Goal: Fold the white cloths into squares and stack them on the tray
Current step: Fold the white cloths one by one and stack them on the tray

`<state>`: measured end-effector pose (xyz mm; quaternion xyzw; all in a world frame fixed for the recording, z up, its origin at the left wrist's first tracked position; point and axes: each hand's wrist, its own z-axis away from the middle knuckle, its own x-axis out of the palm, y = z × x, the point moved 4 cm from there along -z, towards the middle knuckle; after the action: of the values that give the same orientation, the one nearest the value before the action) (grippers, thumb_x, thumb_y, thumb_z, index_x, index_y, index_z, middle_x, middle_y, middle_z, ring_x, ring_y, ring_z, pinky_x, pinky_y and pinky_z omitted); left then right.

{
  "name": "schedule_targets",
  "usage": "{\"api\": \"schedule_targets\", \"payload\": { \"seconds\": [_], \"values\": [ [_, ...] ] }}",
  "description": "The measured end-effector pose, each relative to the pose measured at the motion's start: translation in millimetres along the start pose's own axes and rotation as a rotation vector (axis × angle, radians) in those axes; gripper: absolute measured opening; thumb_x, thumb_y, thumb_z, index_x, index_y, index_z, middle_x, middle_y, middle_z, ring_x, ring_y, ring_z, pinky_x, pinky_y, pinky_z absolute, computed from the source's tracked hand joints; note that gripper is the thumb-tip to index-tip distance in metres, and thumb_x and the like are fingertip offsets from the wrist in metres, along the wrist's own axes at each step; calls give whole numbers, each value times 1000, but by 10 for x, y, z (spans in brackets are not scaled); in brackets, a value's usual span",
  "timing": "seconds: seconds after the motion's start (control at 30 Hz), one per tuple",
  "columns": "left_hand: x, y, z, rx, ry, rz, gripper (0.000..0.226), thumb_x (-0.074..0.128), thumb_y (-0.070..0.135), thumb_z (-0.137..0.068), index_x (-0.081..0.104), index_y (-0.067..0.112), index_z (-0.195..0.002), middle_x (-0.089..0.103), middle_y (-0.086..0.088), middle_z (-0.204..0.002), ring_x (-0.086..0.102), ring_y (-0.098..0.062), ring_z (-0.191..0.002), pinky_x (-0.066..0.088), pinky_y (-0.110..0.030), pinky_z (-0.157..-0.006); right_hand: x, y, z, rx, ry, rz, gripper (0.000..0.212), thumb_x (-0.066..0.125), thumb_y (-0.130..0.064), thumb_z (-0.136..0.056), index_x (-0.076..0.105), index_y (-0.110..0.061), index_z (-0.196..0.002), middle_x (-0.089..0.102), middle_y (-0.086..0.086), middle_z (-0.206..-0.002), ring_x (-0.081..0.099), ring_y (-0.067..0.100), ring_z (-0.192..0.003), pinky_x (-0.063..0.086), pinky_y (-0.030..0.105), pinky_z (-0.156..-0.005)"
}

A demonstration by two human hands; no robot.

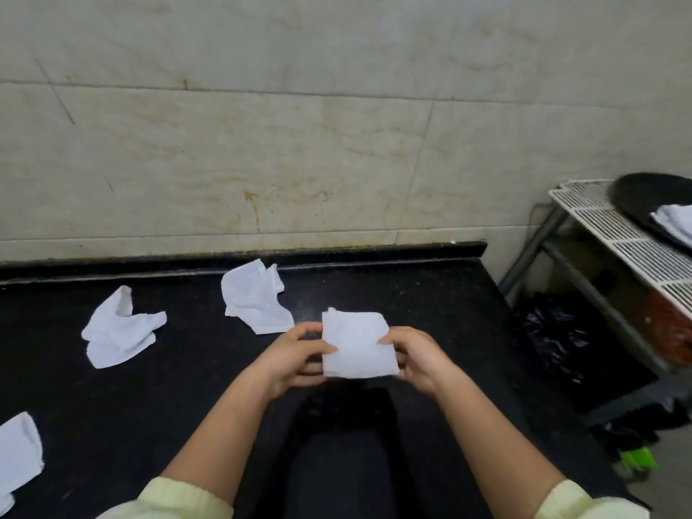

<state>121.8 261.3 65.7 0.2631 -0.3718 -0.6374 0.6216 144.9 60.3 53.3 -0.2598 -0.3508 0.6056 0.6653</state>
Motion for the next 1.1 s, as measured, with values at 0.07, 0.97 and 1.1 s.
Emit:
{"api": "schedule_targets", "payload": {
  "seconds": [0.07,0.97,1.1],
  "values": [
    [341,157,-25,32,-33,-15,35,67,8,-84,58,23,-115,74,-2,-99,72,-20,-79,57,-32,-70,-314,-216,106,-59,9,5,25,60,-1,-77,65,-7,-101,67,12,-93,64,23,-78,53,27,-56],
    [4895,1639,-500,274,-276,-52,26,61,3,-83,60,18,-103,58,-1,-78,55,-7,-55,49,-17,-47,-4509,-2372,1205,-393,264,0,18,62,-4,-82,65,-8,-100,64,23,-111,63,32,-108,52,41,-91],
    [5335,1816,-741,291,-300,-74,16,62,6,-85,61,20,-92,56,3,-71,52,-8,-57,49,-18,-47,-4933,-2605,1071,-396,305,14,30,64,-5,-81,64,-7,-110,67,15,-110,64,29,-104,57,42,-85]
  ]
}}
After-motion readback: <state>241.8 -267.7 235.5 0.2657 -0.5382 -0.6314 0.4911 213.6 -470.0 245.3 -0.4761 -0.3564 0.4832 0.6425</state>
